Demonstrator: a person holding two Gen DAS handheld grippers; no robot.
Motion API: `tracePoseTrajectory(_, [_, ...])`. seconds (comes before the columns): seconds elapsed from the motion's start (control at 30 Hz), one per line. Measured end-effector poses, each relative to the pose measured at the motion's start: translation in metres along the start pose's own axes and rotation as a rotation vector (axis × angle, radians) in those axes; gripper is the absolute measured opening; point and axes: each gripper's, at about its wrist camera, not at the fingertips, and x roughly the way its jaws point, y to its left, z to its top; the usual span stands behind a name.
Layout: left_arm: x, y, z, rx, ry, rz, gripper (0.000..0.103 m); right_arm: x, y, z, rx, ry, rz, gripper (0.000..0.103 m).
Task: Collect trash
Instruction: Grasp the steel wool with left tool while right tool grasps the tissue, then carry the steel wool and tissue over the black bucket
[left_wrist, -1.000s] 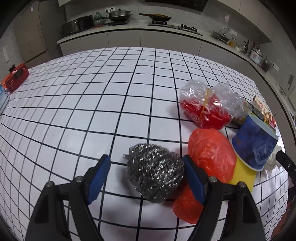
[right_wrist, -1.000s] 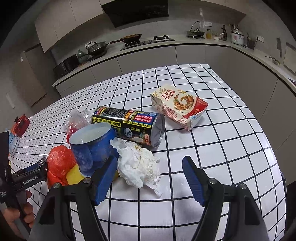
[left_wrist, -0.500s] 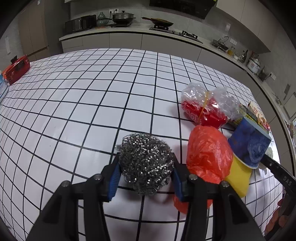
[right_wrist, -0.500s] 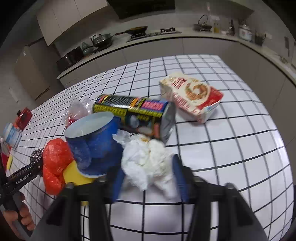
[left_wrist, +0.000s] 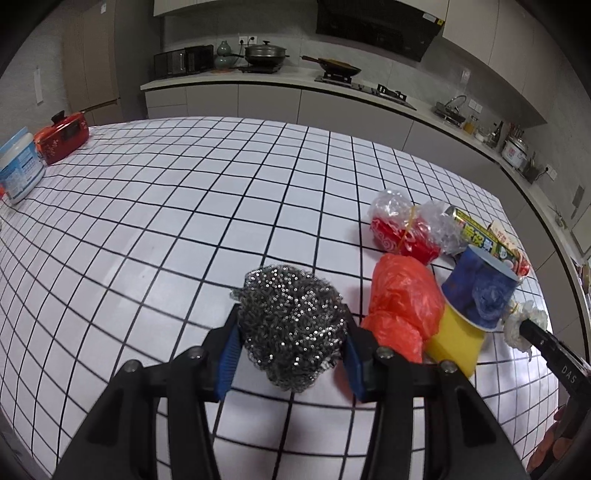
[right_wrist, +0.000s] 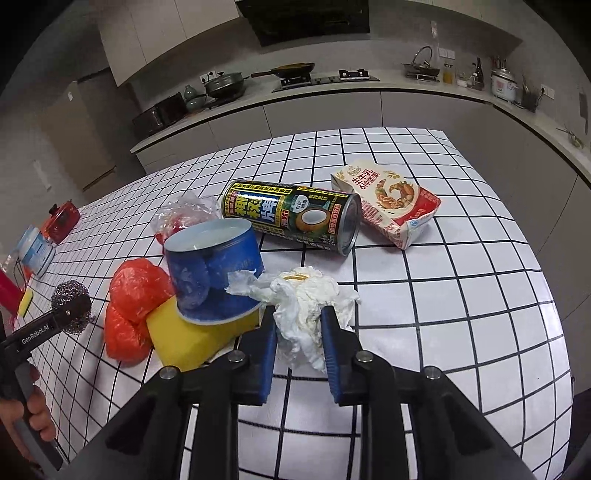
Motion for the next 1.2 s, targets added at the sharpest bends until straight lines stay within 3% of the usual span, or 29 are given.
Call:
tracePoseTrajectory(0.43, [-0.053,-0.044,-0.037,-0.057,-0.058,0.013,0.049,-0.05,-0.033,-0.019,-0.063,-0.035,0.116,0.023])
tracePoseTrajectory(0.63, [-0.067,-0.09,-0.057,-0.026,-0.05,-0.055,0.049,-0.072,-0.058,-0.029,-0.073,-0.049,0.118,0.022])
tracePoseTrajectory(0.8, [-0.062,-0.145,-0.069,0.096,-0.016,-0.173,0.049,-0.096,-0.095,-0.043,-0.002,-0.084,0.05,0.022])
tracePoseTrajectory(1.0, [-0.052,-0.218,-0.087,0.239,0.044,-0.338,0.049,-0.134,-0.152,-0.069,0.115,-0.094,-0.115,0.022])
tracePoseTrajectory(1.2, [-0.061,-0.296,-0.113,0.348,0.096,-0.441,0.049,-0.166,-0.224,-0.103,0.232,-0.091,-0.238,0.022])
